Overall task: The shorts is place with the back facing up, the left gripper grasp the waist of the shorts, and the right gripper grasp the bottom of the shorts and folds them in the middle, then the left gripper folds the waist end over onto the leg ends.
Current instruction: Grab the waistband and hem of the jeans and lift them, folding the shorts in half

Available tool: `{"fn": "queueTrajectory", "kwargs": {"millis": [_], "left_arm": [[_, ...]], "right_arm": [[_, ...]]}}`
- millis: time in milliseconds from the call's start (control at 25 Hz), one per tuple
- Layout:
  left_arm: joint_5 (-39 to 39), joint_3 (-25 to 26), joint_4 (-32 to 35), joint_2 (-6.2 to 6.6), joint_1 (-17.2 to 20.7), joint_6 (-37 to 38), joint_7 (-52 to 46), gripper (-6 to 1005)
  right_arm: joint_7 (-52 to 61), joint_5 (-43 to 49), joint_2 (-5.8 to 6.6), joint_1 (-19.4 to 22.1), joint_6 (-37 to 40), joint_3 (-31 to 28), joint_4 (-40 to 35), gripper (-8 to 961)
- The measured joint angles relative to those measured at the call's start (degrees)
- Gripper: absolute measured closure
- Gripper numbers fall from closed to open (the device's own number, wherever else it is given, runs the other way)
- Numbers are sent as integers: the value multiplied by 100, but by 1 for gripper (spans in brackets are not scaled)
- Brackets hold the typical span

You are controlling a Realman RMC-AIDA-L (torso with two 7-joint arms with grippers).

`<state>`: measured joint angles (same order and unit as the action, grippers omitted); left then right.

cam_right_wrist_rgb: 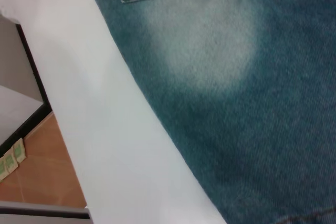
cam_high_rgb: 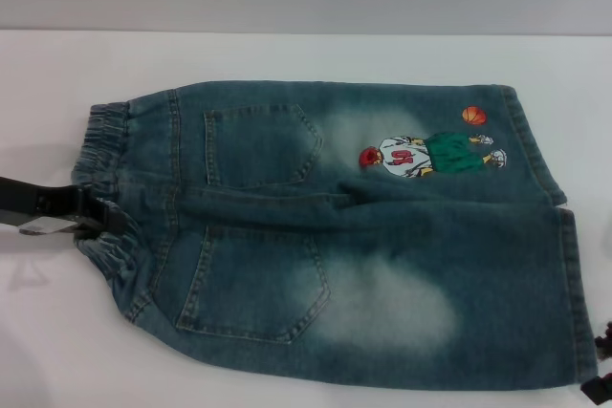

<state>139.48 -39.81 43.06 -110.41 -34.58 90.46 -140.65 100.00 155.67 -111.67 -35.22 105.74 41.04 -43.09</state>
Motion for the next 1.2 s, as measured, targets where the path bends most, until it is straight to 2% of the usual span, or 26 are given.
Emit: {"fn": "queueTrajectory", "kwargs": {"millis": [280,840,1040,1200], "left_arm": [[0,0,1,-6,0,8,-4,901],[0,4,1,-2,4,6,-6,895],[-7,12,1,4,5,-2,-6,893],[-9,31,1,4,2,0,-6,891]], "right_arm": [[2,-4,-143,-46,107,0,-262,298],[-140,-60,-267,-163,275,89,-367,321],[-147,-63,-339,-175,204,234,-375,427],[-154,-63,-351,-178,141,237,-408,511]]}}
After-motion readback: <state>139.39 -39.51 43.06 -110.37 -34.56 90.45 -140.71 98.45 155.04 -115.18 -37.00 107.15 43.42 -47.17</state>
